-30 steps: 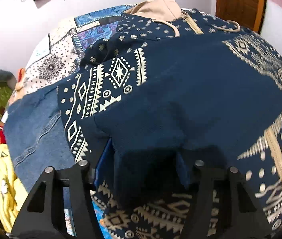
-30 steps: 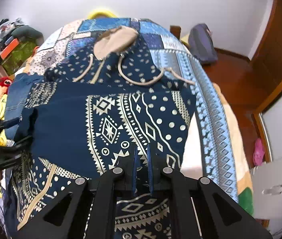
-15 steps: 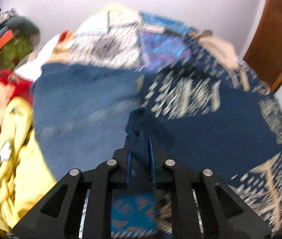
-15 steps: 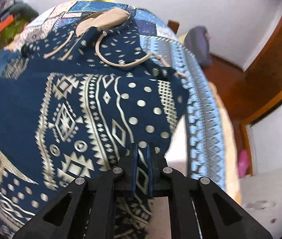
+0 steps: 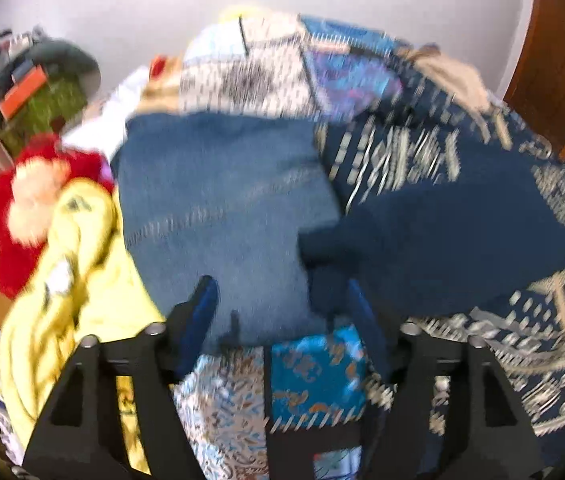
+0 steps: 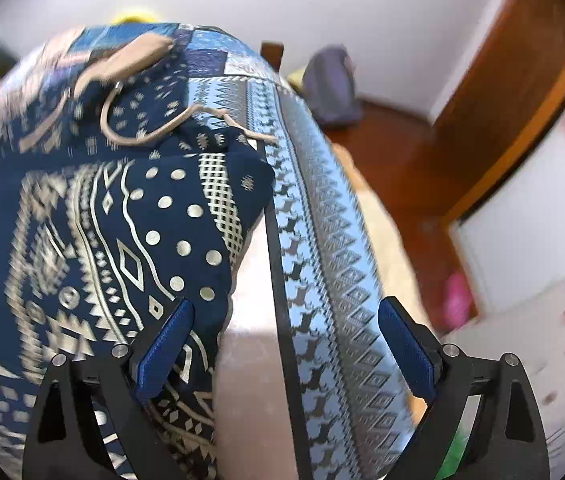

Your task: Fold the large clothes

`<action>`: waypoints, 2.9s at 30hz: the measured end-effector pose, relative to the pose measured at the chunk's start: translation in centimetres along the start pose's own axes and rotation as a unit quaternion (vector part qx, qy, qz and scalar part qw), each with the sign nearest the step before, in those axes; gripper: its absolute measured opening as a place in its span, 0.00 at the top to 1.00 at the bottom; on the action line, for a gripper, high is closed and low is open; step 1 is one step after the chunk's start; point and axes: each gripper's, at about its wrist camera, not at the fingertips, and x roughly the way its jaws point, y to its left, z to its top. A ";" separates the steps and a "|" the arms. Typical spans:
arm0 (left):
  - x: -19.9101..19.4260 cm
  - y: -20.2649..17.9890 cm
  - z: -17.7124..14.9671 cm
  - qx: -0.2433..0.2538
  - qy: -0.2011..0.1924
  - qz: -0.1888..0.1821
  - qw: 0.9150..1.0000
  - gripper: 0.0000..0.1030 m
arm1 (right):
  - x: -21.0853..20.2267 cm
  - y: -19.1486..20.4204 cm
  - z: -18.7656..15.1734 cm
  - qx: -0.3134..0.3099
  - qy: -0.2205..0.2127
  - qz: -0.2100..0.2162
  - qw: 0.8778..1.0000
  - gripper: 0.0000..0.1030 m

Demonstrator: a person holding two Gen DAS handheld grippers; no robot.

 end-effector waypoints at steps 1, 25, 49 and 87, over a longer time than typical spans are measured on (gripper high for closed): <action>-0.5 -0.4 0.8 0.000 -0.012 -0.002 1.000 0.27 | -0.6 -0.2 0.3 0.006 -0.004 0.014 1.000 0.10; 5.5 -15.4 20.7 0.076 -0.093 -0.044 0.992 0.12 | -4.1 8.0 18.9 -0.009 -0.098 0.151 0.984 0.09; 20.3 -17.2 24.1 -0.053 0.025 -0.124 0.991 0.90 | 13.9 13.7 23.1 0.005 -0.003 0.156 0.988 0.91; 5.4 -14.3 0.2 0.099 0.046 -0.089 0.990 0.92 | -6.5 10.8 -2.2 -0.099 -0.073 0.111 0.986 0.92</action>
